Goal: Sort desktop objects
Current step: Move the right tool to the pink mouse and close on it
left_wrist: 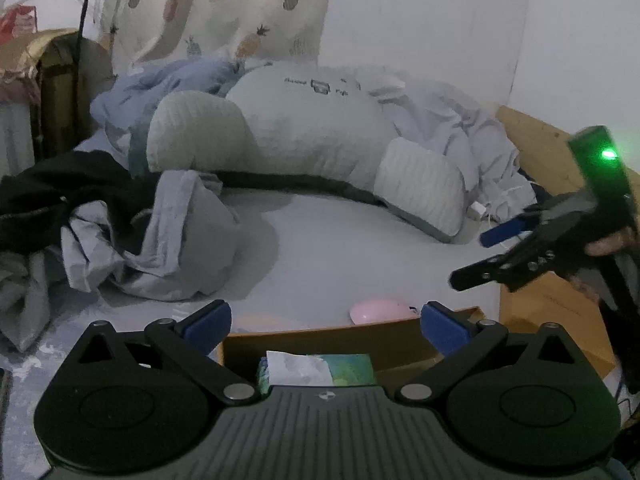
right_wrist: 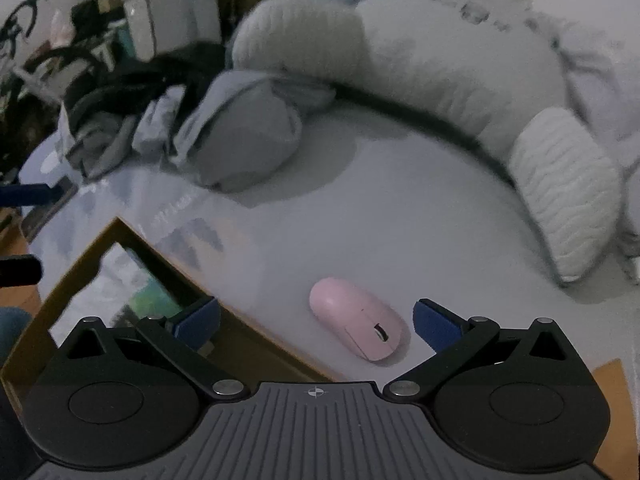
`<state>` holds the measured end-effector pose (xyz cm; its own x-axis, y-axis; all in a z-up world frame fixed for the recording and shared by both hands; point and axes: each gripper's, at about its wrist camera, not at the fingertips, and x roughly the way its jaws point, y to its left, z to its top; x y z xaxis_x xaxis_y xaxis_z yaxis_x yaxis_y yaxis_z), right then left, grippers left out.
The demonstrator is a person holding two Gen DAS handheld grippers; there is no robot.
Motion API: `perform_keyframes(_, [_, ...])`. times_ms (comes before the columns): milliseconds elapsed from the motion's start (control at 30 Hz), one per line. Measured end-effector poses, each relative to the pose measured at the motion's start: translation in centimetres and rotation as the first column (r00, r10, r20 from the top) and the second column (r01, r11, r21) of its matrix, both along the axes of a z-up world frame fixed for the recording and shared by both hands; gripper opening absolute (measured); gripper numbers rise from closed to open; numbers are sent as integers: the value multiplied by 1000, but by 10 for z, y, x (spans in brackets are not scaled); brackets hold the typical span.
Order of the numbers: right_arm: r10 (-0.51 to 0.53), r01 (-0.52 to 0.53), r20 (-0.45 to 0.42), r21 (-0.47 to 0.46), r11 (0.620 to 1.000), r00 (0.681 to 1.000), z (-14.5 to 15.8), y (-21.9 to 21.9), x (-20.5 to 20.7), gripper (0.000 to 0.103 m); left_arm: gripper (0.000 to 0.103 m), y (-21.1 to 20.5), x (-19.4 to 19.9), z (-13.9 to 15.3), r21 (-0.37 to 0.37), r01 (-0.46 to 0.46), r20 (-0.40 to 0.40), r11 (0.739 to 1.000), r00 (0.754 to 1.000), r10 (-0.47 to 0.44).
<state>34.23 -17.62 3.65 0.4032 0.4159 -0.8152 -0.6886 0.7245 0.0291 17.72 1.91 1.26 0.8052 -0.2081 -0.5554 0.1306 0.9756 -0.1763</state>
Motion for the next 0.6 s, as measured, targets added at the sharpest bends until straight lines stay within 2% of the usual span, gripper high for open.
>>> perform_keyframes(300, [77, -85, -127, -57, 995, 989, -53, 9, 62, 103, 103, -2, 24, -19, 11, 10, -54, 1000, 999, -10])
perform_keyframes(500, [140, -164, -240, -83, 983, 961, -90, 21, 87, 103, 103, -5, 31, -28, -12, 18, -82, 1000, 996, -19])
perform_keyframes(600, [166, -200, -259, -110, 974, 952, -104, 29, 93, 103, 103, -3, 34, -30, -27, 12, -93, 1000, 996, -15])
